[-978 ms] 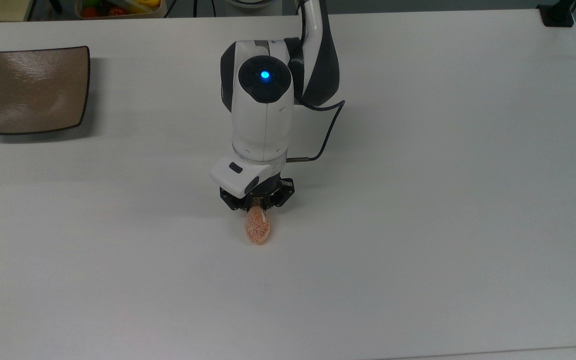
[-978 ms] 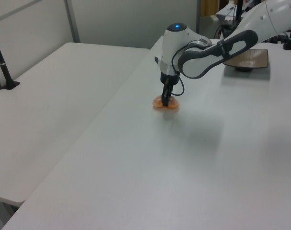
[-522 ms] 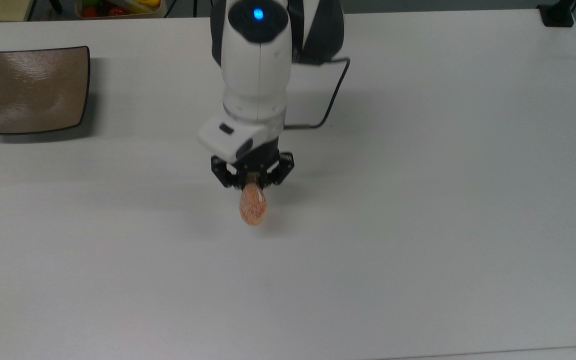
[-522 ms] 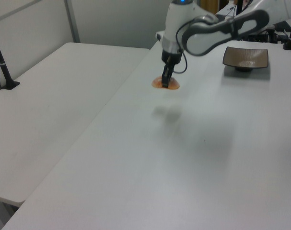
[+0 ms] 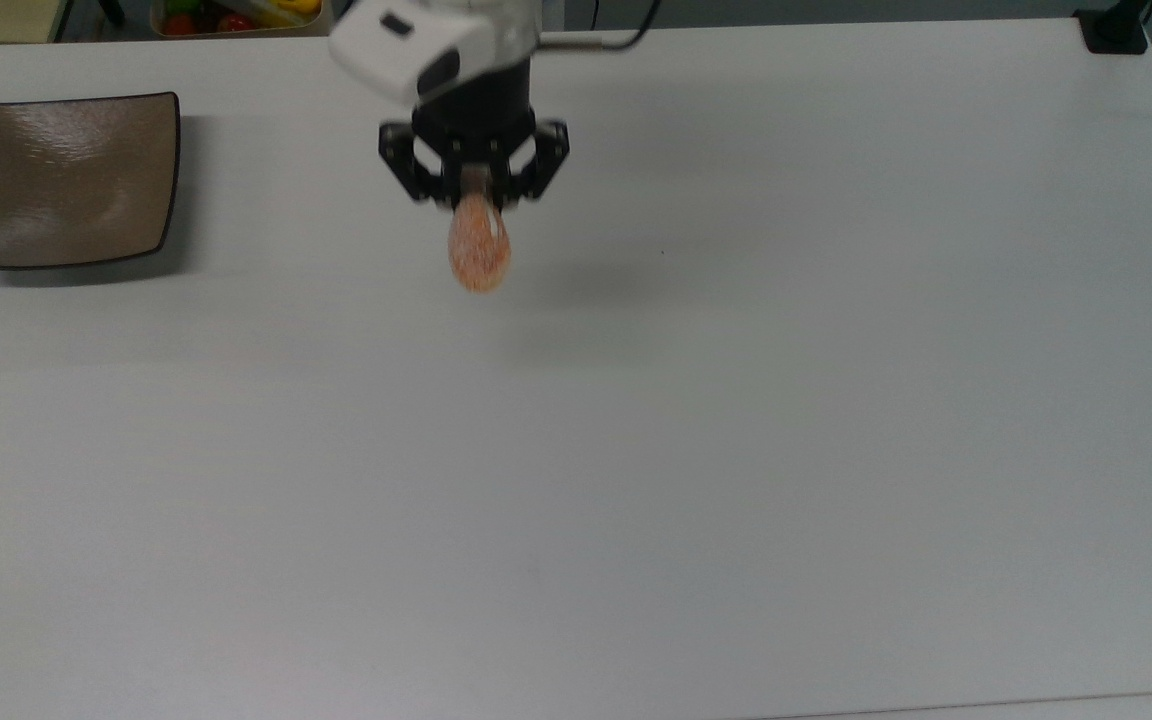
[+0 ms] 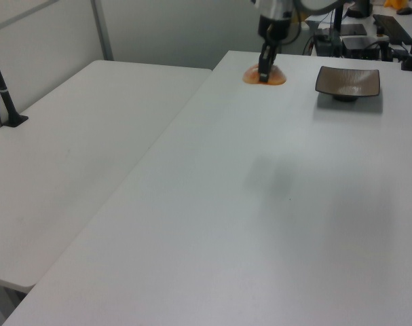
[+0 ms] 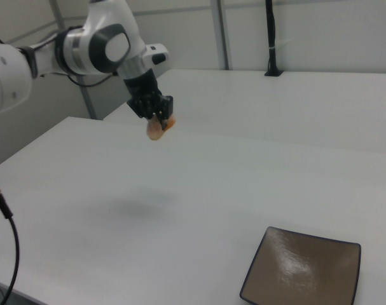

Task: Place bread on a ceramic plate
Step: 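Lift the bread roll and carry it over the brown square plate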

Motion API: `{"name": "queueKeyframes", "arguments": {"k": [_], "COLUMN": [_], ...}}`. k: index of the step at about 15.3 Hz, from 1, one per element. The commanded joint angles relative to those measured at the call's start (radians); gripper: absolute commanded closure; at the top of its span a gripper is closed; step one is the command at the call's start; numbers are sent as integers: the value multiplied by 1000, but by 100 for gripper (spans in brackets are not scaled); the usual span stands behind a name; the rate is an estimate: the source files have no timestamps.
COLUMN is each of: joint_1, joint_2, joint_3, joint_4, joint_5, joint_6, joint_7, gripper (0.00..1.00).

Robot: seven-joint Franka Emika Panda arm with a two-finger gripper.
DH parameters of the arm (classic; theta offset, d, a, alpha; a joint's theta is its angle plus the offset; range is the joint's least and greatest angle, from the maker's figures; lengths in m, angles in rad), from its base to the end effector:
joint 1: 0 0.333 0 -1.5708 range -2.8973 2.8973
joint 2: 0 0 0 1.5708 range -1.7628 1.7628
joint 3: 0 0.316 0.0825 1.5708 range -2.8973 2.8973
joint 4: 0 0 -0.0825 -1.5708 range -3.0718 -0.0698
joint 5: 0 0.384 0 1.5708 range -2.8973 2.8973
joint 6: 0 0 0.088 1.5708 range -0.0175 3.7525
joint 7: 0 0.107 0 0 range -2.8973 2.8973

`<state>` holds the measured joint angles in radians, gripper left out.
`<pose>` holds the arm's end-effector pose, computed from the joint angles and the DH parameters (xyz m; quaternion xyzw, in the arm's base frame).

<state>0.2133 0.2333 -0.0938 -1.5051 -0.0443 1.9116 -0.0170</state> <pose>0.6456 0.0807 0.5491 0.9928 0.0756 0.0885 0.0276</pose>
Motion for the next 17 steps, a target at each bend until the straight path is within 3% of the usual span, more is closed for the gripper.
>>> {"name": "queueKeyframes", "arguments": {"k": [1, 4, 8, 13, 17], "joint_1": [-18, -63, -149, -337, -483], "joint_2": [-179, -235, -265, -256, -218], "joint_3": [5, 5, 5, 5, 5], "joint_4": [-167, -190, -216, -215, -219], "joint_5": [24, 24, 24, 24, 24], "joint_6": [-63, -123, -140, -146, -135], "joint_7": [-12, -20, -142, -478, -661], "gripper": [77, 77, 77, 77, 77]}}
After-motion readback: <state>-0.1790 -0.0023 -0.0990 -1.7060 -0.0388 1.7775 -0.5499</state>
